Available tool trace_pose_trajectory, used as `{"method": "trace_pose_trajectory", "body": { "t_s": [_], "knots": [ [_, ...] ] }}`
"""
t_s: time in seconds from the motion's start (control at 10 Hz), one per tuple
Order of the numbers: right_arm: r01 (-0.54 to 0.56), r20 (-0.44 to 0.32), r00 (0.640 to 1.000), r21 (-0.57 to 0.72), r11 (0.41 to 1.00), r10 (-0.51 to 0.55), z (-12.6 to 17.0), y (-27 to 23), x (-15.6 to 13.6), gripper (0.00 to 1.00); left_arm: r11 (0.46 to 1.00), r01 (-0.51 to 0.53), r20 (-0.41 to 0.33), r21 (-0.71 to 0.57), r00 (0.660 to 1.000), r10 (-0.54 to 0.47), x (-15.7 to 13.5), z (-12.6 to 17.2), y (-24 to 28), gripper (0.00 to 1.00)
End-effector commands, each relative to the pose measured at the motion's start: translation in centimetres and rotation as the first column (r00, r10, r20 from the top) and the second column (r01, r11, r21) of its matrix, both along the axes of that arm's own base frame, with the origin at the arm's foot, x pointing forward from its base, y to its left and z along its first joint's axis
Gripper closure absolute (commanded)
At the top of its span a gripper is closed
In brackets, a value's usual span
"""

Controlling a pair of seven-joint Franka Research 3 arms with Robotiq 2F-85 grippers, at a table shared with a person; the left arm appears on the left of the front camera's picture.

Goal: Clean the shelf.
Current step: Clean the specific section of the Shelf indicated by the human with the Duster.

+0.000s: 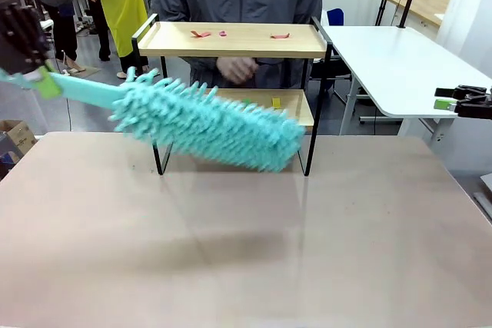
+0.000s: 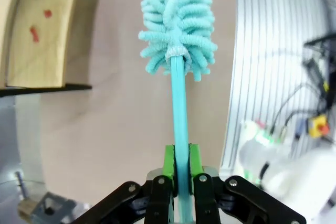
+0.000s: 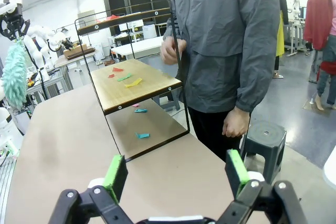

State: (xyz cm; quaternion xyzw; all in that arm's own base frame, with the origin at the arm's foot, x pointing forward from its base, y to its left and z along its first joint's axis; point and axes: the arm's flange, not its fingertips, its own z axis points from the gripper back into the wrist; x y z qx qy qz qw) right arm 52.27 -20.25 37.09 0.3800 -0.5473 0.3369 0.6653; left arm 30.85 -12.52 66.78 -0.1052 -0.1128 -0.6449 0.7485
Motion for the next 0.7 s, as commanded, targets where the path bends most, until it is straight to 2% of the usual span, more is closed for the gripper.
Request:
{"method": "trace_pose_trajectory", "body": {
  "t_s": [0.0, 0.1, 0.2, 0.3, 0.4, 0.6],
  "knots": [
    [-0.001, 0.007, 1.000, -0.001, 1.000, 0.001, 0.3, 0.2, 0.1, 0.00, 0.982, -0.174, -0.011, -0.078, 0.985, 0.173, -0.5, 0.1, -2.7, 0.87],
    [-0.001, 0.007, 1.000, -0.001, 1.000, 0.001, 0.3, 0.2, 0.1, 0.00, 0.975, -0.216, -0.027, -0.050, 0.976, 0.215, -0.5, -0.2, -3.8, 0.87],
    [-0.001, 0.007, 1.000, -0.001, 1.000, 0.001, 0.3, 0.2, 0.1, 0.00, 0.977, -0.208, -0.062, -0.050, 0.977, 0.205, -0.2, -0.4, -4.5, 0.87],
    [-0.001, 0.007, 1.000, -0.001, 1.000, 0.001, 0.3, 0.2, 0.1, 0.00, 0.991, -0.128, -0.094, 0.022, 0.987, 0.130, 0.2, 0.4, -4.3, 0.87],
    [-0.001, 0.007, 1.000, -0.001, 1.000, 0.001, 0.3, 0.2, 0.1, 0.00, 0.981, -0.190, -0.045, -0.046, 0.981, 0.188, -0.4, 0.0, -4.1, 0.87],
    [-0.001, 0.007, 1.000, -0.001, 1.000, 0.001, 0.3, 0.2, 0.1, 0.00, 0.981, -0.190, -0.045, -0.046, 0.981, 0.188, -0.4, 0.0, -4.1, 0.87]
  ]
}}
